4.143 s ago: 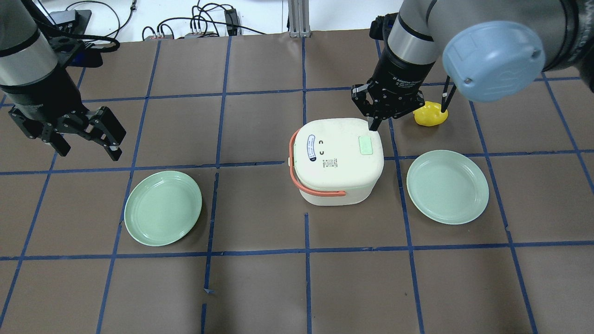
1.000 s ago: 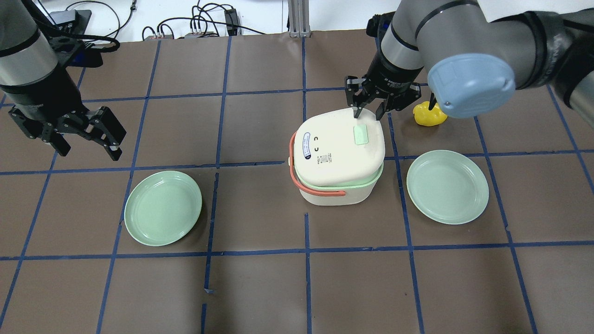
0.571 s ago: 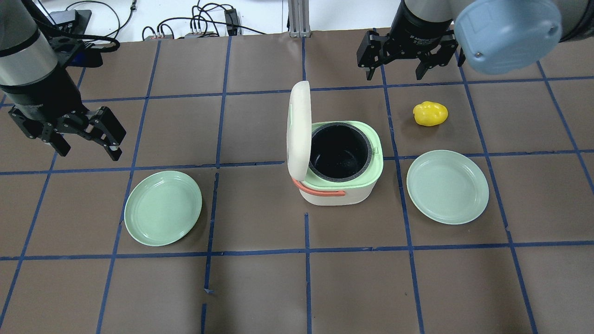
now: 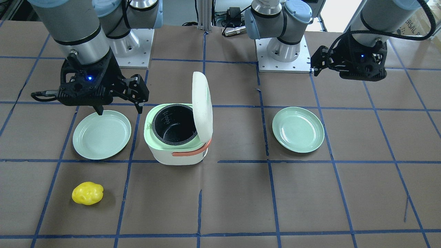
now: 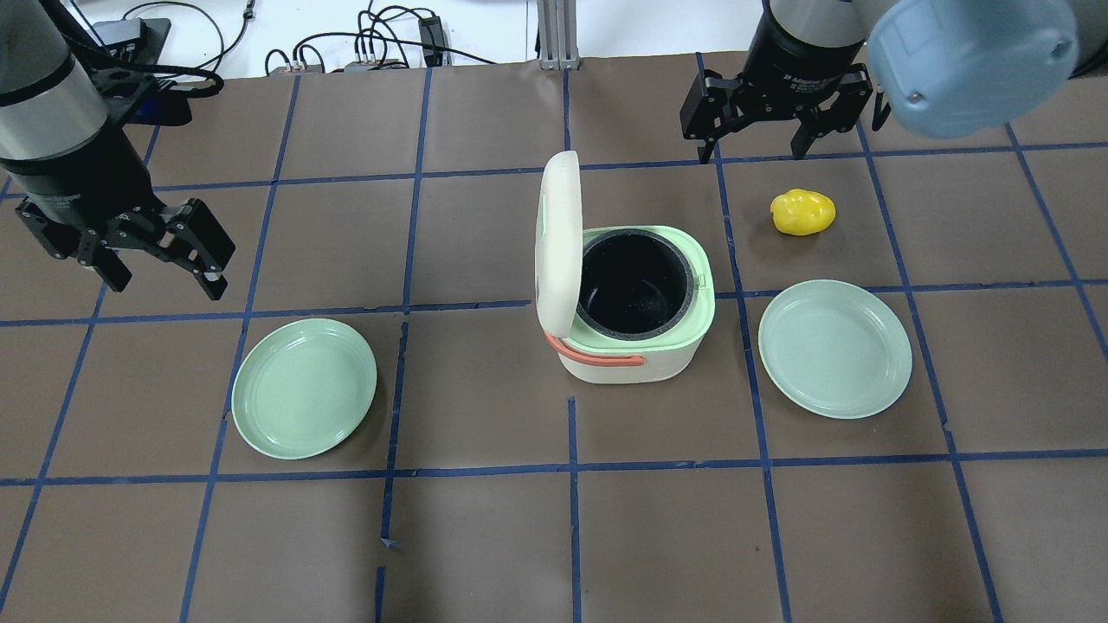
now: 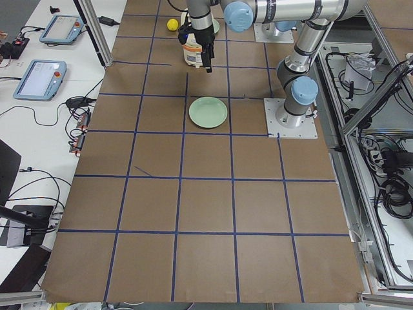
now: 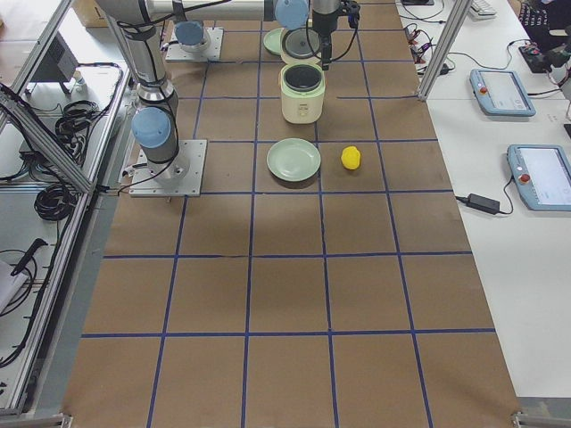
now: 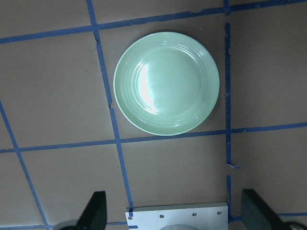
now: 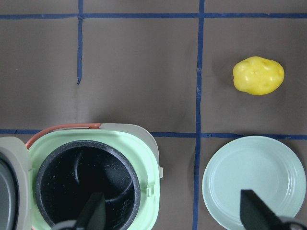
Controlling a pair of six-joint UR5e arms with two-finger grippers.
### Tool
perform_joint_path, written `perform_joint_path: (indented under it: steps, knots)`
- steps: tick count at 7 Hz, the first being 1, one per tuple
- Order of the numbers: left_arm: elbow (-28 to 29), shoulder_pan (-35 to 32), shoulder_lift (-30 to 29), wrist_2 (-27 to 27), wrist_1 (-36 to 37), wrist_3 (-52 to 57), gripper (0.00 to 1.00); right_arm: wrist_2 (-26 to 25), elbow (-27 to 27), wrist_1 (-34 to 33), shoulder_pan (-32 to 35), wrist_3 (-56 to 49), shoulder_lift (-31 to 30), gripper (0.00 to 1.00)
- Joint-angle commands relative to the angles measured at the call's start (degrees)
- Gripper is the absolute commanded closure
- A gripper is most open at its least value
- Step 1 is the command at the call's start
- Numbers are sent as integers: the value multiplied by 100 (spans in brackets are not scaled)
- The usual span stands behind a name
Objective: Press rice cooker button
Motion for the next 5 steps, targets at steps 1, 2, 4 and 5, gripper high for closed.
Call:
perform_joint_path:
  steps: [1,2,4,5]
  knots:
    - [0,0,0,0,0,0,0,17,2,31,-153,-361,-3,0]
    - [0,0,0,0,0,0,0,17,11,40,-180,-362,-3,0]
    - [0,0,0,0,0,0,0,61,203,23,-181,-362,-81,0]
    - [0,0,0,0,0,0,0,61,318,-47,-181,-362,-117,0]
